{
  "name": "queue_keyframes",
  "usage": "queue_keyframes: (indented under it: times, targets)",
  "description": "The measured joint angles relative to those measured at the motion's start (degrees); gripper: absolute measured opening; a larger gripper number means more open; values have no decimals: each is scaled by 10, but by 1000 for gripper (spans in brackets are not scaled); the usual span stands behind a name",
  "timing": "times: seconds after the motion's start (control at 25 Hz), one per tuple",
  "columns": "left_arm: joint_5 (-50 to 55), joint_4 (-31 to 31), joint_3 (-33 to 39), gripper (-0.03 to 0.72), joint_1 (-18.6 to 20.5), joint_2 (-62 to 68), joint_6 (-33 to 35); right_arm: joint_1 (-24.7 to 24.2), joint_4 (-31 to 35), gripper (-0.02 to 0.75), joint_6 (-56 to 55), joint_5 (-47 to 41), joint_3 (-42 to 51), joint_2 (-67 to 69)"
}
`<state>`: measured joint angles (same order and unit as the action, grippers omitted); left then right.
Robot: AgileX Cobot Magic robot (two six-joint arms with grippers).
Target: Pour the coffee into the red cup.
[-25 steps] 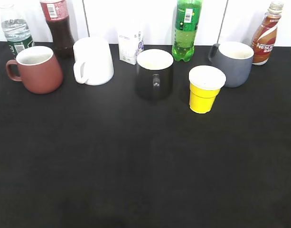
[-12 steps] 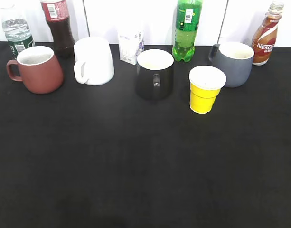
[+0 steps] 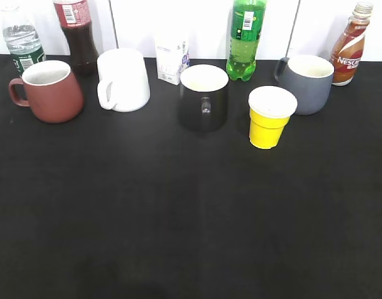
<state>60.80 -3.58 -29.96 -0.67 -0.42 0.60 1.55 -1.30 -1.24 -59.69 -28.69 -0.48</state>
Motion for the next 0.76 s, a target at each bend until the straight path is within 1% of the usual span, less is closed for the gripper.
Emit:
queue_keyframes:
  times: [0.76]
  targets:
    - [0, 0, 0, 491, 0, 0, 0, 0, 0, 589, 0, 1, 0, 0]
